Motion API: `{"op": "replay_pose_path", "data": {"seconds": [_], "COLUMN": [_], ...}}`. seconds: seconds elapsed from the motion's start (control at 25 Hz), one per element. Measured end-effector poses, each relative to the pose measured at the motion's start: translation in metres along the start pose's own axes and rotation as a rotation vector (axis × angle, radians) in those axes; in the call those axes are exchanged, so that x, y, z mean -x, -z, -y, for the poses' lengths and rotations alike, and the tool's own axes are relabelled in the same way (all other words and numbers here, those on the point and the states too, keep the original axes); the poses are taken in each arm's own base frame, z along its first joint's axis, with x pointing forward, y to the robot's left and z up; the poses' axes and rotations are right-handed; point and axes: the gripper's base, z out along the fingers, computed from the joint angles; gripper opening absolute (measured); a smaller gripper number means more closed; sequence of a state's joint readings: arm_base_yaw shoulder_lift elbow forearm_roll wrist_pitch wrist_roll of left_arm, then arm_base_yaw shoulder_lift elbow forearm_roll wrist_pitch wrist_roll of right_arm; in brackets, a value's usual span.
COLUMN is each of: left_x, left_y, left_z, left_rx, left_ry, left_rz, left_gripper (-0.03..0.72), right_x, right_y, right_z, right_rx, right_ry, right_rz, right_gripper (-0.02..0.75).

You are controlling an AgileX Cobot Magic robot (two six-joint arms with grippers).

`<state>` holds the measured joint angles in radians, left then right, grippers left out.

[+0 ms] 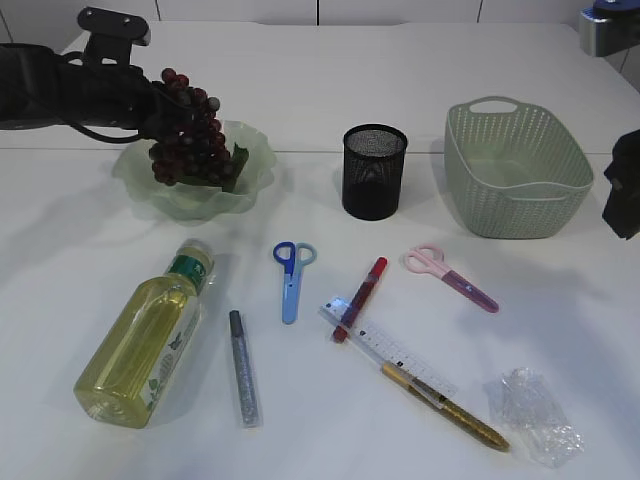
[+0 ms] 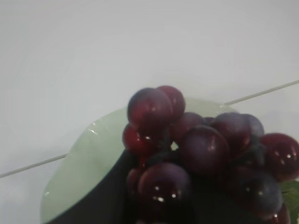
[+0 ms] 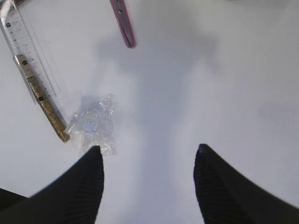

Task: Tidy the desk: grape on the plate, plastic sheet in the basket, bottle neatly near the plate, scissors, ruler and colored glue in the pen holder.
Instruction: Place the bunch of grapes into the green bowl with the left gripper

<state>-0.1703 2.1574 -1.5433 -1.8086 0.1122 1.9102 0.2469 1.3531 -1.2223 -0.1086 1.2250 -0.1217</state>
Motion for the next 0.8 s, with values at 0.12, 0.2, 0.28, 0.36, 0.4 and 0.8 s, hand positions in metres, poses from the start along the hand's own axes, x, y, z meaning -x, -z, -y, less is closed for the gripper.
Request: {"op": "replay_pose_path", "data": {"seconds": [0.12,0.2,0.28,0.36,0.4,0.8], "left_x": [-0.001,-0.001,-0.001,-0.001,-0.001,0.017], "left_y": [-0.001,-0.001,-0.001,-0.001,-0.001,0.014], "left_z": [0.000,0.001,0.001,0.001,0.001,-0.003], "left_rx": [-0.005,-0.007,-0.007,-0.007,-0.007,0.080], "left_ry": [0.000,0.000,0.000,0.002,0.002,-0.008], "left_rz": [-0.001,0.000,0.000,0.000,0.000,0.018], "left_gripper": [0.211,0.294,0.411,0.496,0.524,0.506], "right_x": [0.000,0.000,0.000,0.000,0.000,0.000], "right_y": [0.000,0.000,0.000,0.000,0.000,0.000], "right_z": [0.000,0.000,0.000,0.000,0.000,0.000], "right_rx": [0.000,0.000,0.000,0.000,0.000,0.000], "right_ry": [0.000,0.000,0.000,0.000,0.000,0.000], "right_rz": [0.002,0.002,0.002,0.002,0.002,0.004], "right_gripper": [0.479,0.479,0.479,0.479,0.479,0.479]}}
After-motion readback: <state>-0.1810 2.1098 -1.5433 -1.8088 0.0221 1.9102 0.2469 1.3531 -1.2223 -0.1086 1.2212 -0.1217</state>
